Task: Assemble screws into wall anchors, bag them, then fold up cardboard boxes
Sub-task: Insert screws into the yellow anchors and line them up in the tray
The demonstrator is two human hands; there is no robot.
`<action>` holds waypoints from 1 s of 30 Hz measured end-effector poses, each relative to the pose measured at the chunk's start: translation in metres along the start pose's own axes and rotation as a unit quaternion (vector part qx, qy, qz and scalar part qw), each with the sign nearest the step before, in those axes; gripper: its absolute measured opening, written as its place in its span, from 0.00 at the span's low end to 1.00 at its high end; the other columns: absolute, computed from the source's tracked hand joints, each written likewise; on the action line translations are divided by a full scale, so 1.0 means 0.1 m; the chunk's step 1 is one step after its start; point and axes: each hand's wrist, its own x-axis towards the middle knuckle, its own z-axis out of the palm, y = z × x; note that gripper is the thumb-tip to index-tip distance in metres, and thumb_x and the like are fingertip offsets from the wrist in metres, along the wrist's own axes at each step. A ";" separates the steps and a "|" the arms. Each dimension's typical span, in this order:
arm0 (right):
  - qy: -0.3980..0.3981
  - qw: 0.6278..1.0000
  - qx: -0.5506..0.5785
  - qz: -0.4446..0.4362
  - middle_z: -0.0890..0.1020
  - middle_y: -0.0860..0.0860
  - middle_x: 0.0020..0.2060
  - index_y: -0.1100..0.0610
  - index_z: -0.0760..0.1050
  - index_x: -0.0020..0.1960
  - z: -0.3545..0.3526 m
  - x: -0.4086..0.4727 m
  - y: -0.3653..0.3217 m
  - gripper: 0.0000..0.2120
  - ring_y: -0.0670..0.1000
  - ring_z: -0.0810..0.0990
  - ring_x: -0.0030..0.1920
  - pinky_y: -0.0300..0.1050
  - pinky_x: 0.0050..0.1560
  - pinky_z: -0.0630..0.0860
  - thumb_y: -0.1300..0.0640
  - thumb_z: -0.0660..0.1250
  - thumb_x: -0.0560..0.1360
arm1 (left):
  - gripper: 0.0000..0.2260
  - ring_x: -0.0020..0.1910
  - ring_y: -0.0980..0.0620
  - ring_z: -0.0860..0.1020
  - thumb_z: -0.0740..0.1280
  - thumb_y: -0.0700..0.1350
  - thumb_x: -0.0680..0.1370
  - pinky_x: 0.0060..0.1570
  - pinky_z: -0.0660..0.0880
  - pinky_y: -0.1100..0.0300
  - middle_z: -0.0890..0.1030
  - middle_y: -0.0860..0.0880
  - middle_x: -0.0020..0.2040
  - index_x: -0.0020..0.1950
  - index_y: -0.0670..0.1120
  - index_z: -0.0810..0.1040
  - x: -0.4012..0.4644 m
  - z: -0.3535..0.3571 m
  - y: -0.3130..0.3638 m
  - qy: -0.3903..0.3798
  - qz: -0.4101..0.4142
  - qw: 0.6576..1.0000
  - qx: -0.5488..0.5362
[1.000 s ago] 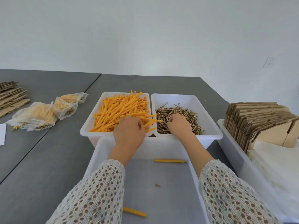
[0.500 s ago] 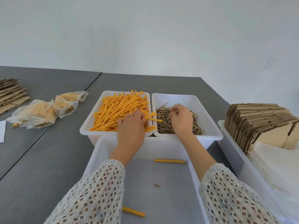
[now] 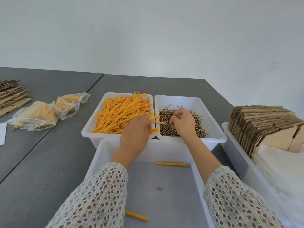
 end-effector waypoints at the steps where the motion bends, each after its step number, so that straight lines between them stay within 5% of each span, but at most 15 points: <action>1: -0.023 0.999 -0.026 0.005 0.84 0.52 0.40 0.56 0.76 0.48 0.00 0.01 0.01 0.03 0.55 0.82 0.42 0.52 0.50 0.80 0.62 0.64 0.77 | 0.10 0.45 0.49 0.76 0.53 0.45 0.85 0.43 0.75 0.49 0.79 0.50 0.46 0.51 0.46 0.73 0.00 0.00 -0.01 0.000 -0.001 1.000 0.004; 5: -0.089 0.986 -0.138 -0.014 0.84 0.53 0.39 0.57 0.79 0.43 0.02 0.01 0.04 0.06 0.53 0.80 0.41 0.40 0.38 0.73 0.60 0.65 0.77 | 0.10 0.43 0.50 0.75 0.54 0.45 0.85 0.41 0.74 0.51 0.79 0.51 0.44 0.48 0.47 0.73 0.02 0.01 -0.03 -0.001 -0.017 1.000 0.019; 9: -0.061 0.994 -0.086 -0.034 0.81 0.51 0.40 0.56 0.78 0.46 0.02 0.01 0.00 0.08 0.48 0.76 0.39 0.39 0.38 0.69 0.61 0.61 0.80 | 0.11 0.40 0.50 0.73 0.54 0.46 0.85 0.35 0.68 0.54 0.76 0.51 0.40 0.46 0.47 0.72 0.02 0.01 -0.03 0.001 -0.015 1.000 0.026; 11: -0.030 0.993 -0.086 -0.069 0.81 0.50 0.44 0.54 0.77 0.45 0.01 0.00 -0.03 0.11 0.47 0.75 0.40 0.40 0.41 0.70 0.64 0.59 0.80 | 0.12 0.40 0.50 0.73 0.54 0.47 0.85 0.35 0.69 0.54 0.76 0.51 0.40 0.46 0.47 0.73 0.02 0.00 -0.02 0.004 -0.015 0.999 0.037; 15: 0.006 0.984 -0.141 -0.108 0.82 0.54 0.46 0.52 0.79 0.44 0.02 -0.02 -0.08 0.13 0.59 0.77 0.49 0.54 0.58 0.73 0.64 0.58 0.78 | 0.12 0.41 0.50 0.72 0.54 0.47 0.85 0.34 0.69 0.55 0.77 0.52 0.40 0.46 0.48 0.74 0.01 -0.01 -0.01 0.011 -0.026 0.999 0.043; 23: 0.006 0.982 -0.123 -0.144 0.81 0.58 0.36 0.61 0.84 0.41 0.03 -0.07 -0.10 0.15 0.59 0.75 0.45 0.50 0.66 0.67 0.69 0.59 0.73 | 0.12 0.41 0.50 0.73 0.54 0.47 0.85 0.35 0.69 0.55 0.77 0.51 0.40 0.46 0.47 0.75 0.01 -0.02 0.00 0.009 -0.025 0.999 0.034; 30: 0.009 0.968 -0.176 -0.178 0.74 0.58 0.43 0.60 0.84 0.45 0.09 -0.08 -0.08 0.13 0.57 0.70 0.51 0.49 0.53 0.69 0.66 0.60 0.76 | 0.12 0.40 0.49 0.72 0.55 0.47 0.85 0.34 0.67 0.55 0.75 0.53 0.38 0.44 0.49 0.71 0.00 -0.03 0.00 0.010 0.003 1.000 0.016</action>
